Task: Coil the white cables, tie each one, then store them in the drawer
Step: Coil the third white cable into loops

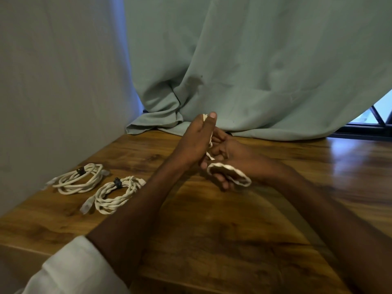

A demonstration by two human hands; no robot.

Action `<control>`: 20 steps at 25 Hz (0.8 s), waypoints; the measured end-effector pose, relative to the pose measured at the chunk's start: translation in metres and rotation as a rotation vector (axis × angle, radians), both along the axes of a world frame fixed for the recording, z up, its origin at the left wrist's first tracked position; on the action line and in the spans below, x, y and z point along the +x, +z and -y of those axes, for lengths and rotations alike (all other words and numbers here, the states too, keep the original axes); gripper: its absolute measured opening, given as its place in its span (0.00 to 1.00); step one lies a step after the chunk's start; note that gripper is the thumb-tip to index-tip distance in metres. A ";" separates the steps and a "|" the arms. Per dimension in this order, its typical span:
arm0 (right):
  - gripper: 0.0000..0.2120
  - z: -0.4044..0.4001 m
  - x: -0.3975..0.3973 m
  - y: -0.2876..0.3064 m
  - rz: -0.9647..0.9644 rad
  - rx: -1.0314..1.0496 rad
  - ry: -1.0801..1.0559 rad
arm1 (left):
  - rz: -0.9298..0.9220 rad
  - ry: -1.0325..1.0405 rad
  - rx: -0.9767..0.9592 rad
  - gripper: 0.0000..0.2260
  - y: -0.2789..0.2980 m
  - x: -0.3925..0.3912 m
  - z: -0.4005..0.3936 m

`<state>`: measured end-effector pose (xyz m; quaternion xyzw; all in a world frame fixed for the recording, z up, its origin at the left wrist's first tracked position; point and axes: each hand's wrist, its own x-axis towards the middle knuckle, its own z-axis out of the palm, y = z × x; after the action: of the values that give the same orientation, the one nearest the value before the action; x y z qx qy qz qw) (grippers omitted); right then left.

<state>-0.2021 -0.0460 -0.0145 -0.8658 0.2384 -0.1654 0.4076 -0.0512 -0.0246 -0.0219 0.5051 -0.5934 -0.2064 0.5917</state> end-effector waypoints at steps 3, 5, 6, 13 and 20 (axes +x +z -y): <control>0.09 0.010 -0.011 0.010 0.086 0.167 -0.068 | 0.272 0.115 -0.077 0.22 -0.005 0.011 0.003; 0.11 0.013 -0.017 0.014 0.119 0.139 -0.031 | 0.348 0.124 -0.072 0.21 -0.005 0.011 0.003; 0.13 0.012 -0.019 0.016 0.121 0.176 -0.005 | 0.379 0.129 -0.055 0.20 -0.005 0.009 0.003; 0.29 0.022 -0.032 0.023 0.259 0.277 -0.127 | 0.588 0.332 -0.010 0.24 -0.012 0.028 0.009; 0.11 0.041 -0.038 0.010 0.491 0.257 -0.154 | 0.525 0.350 0.061 0.20 -0.012 0.027 0.011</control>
<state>-0.2400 -0.0867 -0.0047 -0.7206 0.2164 -0.3691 0.5457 -0.0246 -0.0358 -0.0337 0.6533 -0.6234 0.0182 0.4293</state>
